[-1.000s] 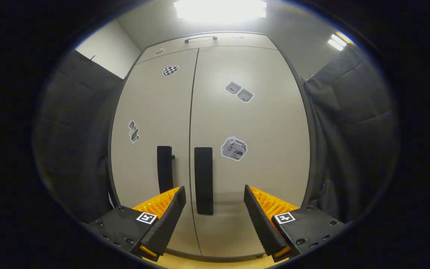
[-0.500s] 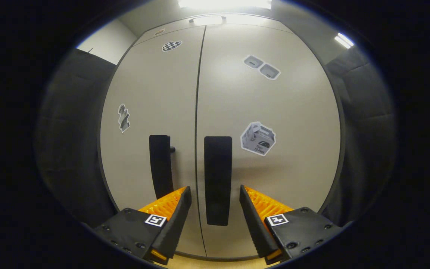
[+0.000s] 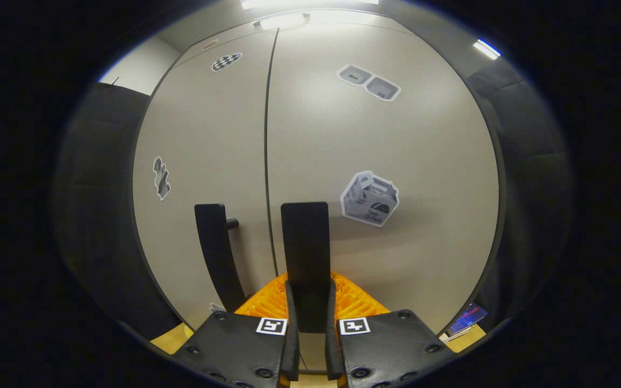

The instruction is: Open the right door of the double-door shoe cabinet with the right hand, and open the left door with the left hand.

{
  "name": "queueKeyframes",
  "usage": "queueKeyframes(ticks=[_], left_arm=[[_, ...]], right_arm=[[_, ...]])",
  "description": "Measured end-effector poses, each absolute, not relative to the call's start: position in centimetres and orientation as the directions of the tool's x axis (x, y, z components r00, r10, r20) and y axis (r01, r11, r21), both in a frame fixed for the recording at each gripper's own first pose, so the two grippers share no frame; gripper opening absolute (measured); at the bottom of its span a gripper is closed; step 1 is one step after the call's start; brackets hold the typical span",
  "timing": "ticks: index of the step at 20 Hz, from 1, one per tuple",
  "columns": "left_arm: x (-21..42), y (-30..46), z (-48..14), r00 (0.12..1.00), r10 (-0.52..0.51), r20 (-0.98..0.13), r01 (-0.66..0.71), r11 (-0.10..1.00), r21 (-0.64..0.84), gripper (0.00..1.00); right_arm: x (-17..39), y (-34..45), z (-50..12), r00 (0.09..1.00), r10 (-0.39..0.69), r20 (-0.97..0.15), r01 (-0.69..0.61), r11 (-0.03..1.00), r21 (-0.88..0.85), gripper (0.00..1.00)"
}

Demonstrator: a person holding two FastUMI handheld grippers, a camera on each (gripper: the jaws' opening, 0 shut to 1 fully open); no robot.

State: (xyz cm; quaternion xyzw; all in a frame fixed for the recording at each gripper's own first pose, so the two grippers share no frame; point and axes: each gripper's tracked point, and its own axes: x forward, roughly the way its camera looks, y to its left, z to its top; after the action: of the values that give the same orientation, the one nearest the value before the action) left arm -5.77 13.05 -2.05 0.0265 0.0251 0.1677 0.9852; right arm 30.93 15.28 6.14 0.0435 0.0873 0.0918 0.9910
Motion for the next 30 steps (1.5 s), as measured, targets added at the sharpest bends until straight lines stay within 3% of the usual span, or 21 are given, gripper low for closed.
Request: queueKeyframes(ticks=[2,5,6,7,25,26,29,30], left_arm=[[-5.6,12.9,-1.8,0.944,0.327,-0.037,-0.325,0.944,0.062,0.95],[-5.4,12.3,-1.3,0.95,0.311,-0.024,-0.308,0.949,0.066,0.95],[-5.3,12.1,-1.1,0.952,0.305,-0.019,-0.303,0.951,0.064,0.95],[-5.3,11.9,-0.9,0.955,0.297,-0.015,-0.296,0.953,0.061,0.95],[-2.7,3.5,-0.3,0.996,0.087,0.001,-0.087,0.996,0.019,0.95],[-2.5,3.0,-0.4,0.997,0.079,0.0,-0.079,0.997,0.019,0.95],[-2.0,1.6,-0.2,0.998,0.056,0.002,-0.056,0.998,0.03,0.95],[-1.9,1.1,-0.2,0.999,0.046,0.004,-0.046,0.998,0.032,0.95]], right_arm=[[30.6,15.5,6.2,0.971,0.182,-0.156,-0.17,0.982,0.088,0.1],[29.8,15.4,6.2,0.968,0.189,-0.164,-0.175,0.98,0.092,0.1],[29.3,15.3,6.3,0.966,0.199,-0.166,-0.183,0.978,0.102,0.06],[28.6,15.1,6.3,0.963,0.21,-0.168,-0.193,0.975,0.11,0.1],[19.2,8.9,7.5,0.931,0.323,-0.172,-0.299,0.942,0.15,0.1],[18.6,8.3,7.6,0.929,0.328,-0.17,-0.304,0.94,0.154,0.06],[17.1,6.0,7.8,0.929,0.331,-0.167,-0.307,0.939,0.157,0.13],[16.3,4.8,7.8,0.929,0.33,-0.168,-0.305,0.939,0.156,0.06]])
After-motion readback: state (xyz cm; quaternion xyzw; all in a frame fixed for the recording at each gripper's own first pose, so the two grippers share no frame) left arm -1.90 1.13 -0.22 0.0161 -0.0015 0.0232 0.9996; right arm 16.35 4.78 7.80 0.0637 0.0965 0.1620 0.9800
